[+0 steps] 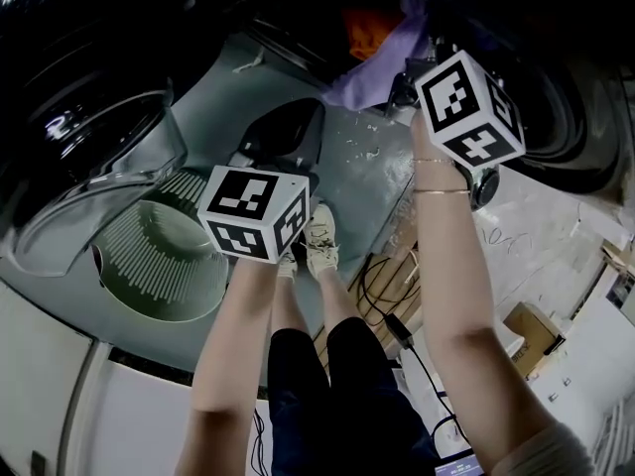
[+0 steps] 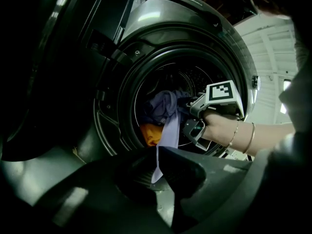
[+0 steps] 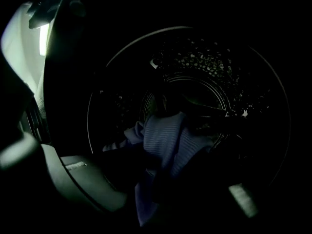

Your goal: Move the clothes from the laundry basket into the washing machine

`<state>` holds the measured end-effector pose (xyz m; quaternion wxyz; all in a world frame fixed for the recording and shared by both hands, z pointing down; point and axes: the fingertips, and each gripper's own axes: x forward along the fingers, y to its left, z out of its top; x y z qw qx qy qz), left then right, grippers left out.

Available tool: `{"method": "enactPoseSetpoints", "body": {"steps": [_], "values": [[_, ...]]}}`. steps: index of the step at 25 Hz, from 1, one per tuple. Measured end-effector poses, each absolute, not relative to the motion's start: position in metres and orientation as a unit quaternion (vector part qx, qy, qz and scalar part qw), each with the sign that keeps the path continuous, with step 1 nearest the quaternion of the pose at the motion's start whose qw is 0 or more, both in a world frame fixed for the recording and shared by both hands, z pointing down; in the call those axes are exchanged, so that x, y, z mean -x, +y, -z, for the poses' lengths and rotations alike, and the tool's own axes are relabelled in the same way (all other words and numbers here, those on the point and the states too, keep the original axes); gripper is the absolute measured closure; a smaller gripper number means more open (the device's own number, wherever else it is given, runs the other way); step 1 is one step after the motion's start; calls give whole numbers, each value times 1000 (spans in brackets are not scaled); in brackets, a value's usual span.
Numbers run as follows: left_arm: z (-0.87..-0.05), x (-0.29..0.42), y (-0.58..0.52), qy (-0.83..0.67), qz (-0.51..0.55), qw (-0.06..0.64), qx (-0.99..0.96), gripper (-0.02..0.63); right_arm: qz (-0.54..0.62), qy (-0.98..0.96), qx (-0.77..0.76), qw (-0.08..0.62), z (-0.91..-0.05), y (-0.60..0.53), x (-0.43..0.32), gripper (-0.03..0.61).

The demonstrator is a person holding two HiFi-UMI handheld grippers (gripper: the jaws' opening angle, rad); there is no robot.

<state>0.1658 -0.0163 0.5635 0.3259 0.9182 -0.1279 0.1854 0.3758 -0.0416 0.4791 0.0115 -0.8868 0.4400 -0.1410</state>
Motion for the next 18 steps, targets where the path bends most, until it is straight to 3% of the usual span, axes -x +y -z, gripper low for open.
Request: {"method": "enactPoseSetpoints", "body": {"steps": [8, 12, 16, 18], "values": [[-566, -166, -6, -110, -186, 333, -918, 603, 236, 385, 892, 29, -534, -29, -400, 471], [-567, -165, -2, -103, -187, 333, -918, 603, 273, 391, 878, 45, -549, -21, -393, 282], [-565, -166, -1, -101, -187, 331, -919, 603, 297, 400, 866, 43, -554, -15, -381, 152], [-564, -167, -1, -101, -188, 332, -919, 603, 309, 414, 855, 39, -556, -15, -367, 118]]}}
